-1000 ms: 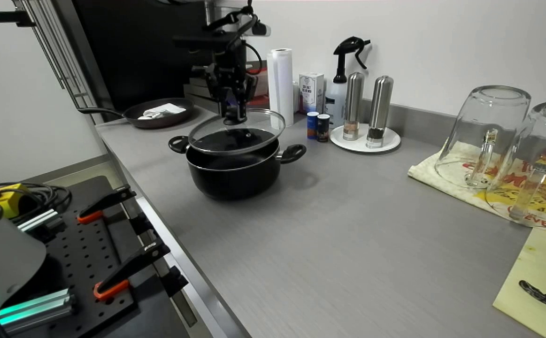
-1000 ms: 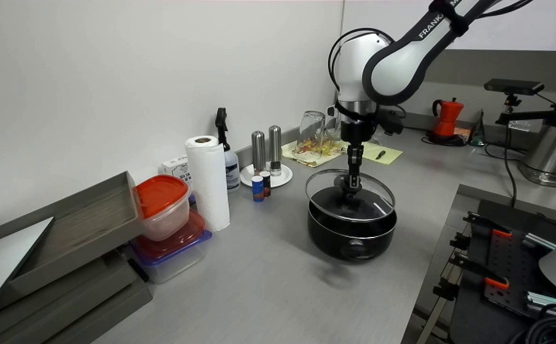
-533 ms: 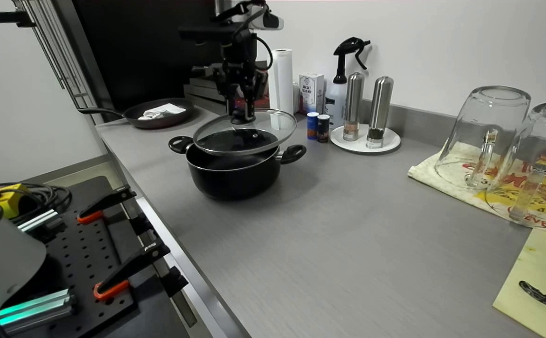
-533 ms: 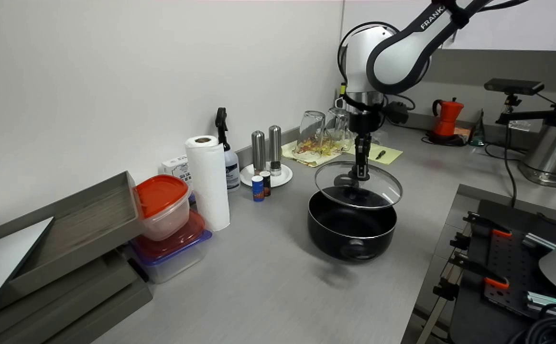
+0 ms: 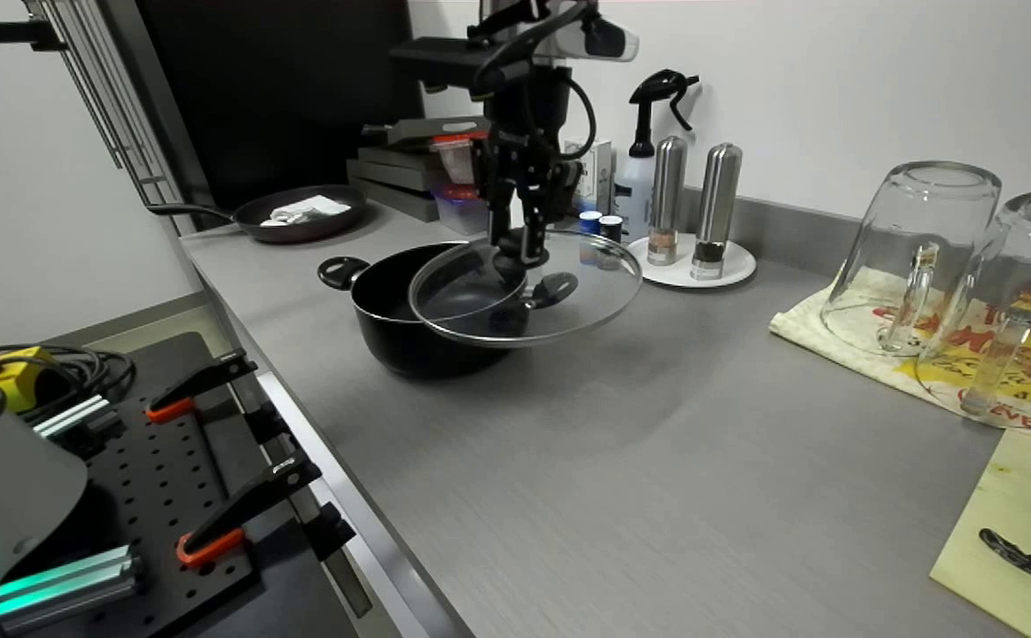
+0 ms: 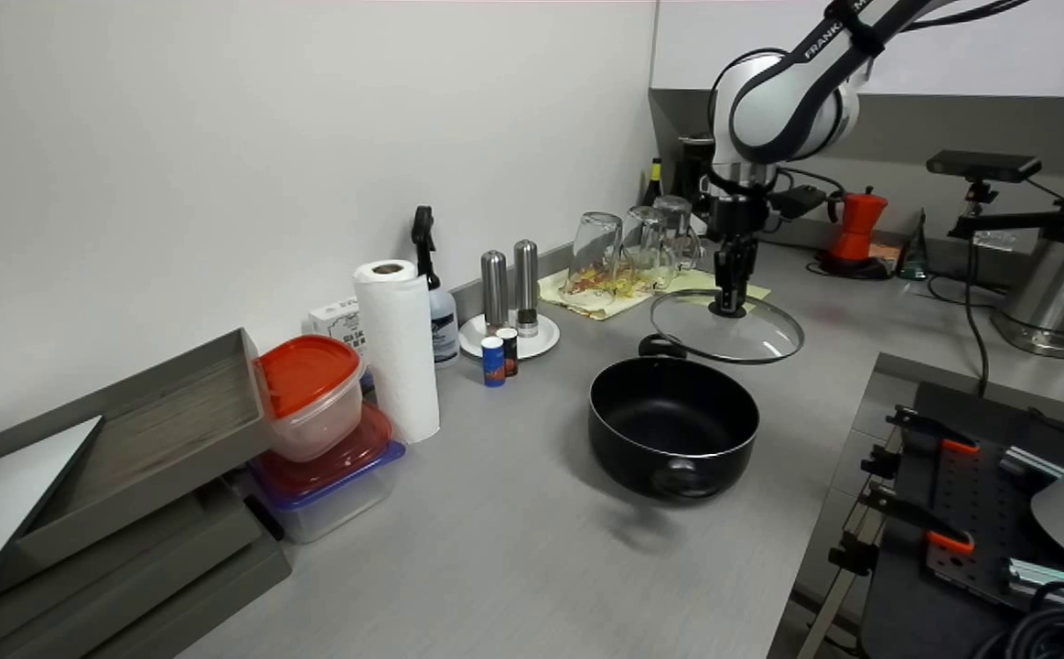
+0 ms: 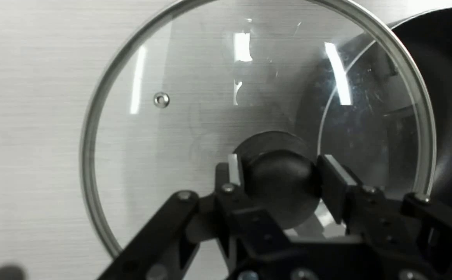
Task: Remove the glass lid from the black pot.
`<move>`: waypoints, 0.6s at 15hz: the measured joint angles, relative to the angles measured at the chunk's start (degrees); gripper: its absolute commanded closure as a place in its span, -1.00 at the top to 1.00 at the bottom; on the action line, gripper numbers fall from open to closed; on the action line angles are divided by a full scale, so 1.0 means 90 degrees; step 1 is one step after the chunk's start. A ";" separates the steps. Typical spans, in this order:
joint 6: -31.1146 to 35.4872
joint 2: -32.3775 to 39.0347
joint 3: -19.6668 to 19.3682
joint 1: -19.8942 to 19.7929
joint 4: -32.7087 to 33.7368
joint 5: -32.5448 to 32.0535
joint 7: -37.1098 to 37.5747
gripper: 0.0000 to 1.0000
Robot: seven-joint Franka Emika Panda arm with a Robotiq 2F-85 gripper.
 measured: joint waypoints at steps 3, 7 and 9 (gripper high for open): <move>0.0000 0.0004 -0.0287 -0.0357 0.0001 0.0267 -0.0053 -0.50; 0.0007 0.0137 -0.0561 -0.0723 0.0036 0.0680 -0.0064 -0.50; 0.0082 0.0304 -0.0613 -0.0840 0.0063 0.0864 -0.0065 -0.50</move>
